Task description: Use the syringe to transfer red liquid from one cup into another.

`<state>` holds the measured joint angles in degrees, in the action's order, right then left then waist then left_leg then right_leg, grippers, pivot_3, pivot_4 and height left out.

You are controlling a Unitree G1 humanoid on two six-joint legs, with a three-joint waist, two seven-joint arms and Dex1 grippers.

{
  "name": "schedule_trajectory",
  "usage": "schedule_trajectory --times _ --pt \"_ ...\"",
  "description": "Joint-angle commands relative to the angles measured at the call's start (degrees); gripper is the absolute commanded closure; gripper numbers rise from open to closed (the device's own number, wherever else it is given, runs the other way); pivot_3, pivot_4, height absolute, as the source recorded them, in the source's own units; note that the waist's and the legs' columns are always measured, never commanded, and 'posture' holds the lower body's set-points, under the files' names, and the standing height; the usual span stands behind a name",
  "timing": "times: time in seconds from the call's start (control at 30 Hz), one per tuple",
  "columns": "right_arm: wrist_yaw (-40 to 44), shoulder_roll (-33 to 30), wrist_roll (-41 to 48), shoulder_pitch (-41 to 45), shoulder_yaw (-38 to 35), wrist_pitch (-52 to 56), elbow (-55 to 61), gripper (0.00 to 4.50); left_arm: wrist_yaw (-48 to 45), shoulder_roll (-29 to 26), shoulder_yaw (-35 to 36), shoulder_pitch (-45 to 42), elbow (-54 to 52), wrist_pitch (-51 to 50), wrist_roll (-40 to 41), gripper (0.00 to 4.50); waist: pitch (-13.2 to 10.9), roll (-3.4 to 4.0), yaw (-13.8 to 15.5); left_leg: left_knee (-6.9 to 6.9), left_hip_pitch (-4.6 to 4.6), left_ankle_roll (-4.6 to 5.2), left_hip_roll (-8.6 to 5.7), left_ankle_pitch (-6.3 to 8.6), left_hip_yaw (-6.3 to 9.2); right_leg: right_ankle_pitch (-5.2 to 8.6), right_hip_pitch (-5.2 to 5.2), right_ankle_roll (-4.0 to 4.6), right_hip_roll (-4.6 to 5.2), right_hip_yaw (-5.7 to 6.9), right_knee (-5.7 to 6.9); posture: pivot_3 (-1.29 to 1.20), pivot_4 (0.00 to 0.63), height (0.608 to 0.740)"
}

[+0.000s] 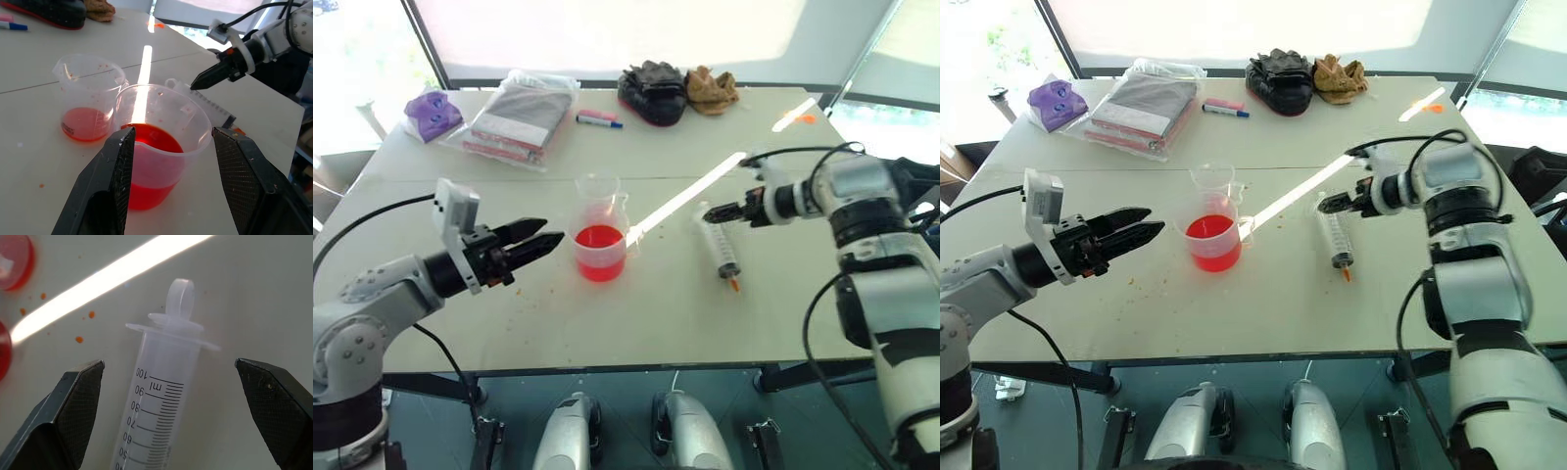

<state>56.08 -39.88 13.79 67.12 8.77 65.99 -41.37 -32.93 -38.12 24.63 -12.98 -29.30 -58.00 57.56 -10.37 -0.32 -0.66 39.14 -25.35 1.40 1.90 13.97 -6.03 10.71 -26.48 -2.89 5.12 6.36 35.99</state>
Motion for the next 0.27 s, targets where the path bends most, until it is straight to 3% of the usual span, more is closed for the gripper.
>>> schedule_trajectory --times 0.03,0.17,0.27 --pt "2.39 -2.6 11.25 -1.34 -13.49 7.83 17.75 0.03 1.38 -0.5 2.89 0.88 0.16 2.28 0.88 1.92 0.0 0.0 -0.13 -0.02 0.0 0.0 0.02 0.0 0.01 0.0 -0.01 0.0 -0.01 0.01 0.0 0.0 0.15 0.74" --pt "2.34 -3.93 17.83 -17.14 -22.6 3.54 43.68 0.03 1.46 -1.23 3.05 3.03 0.62 3.63 0.06 1.92 0.12 -0.19 0.22 -0.13 0.13 -0.04 0.15 0.02 0.11 0.09 0.12 0.05 -0.1 0.14 -0.03 0.0 0.15 0.74" --pt "-2.31 -0.22 17.8 -33.06 -29.64 -5.93 58.6 0.03 2.03 -3.24 3.91 3.21 -0.43 2.99 1.87 1.92 0.14 -0.25 0.89 -0.1 0.09 -0.08 0.14 0.04 0.1 0.32 0.15 0.01 -0.06 0.16 -0.12 0.0 0.15 0.74"
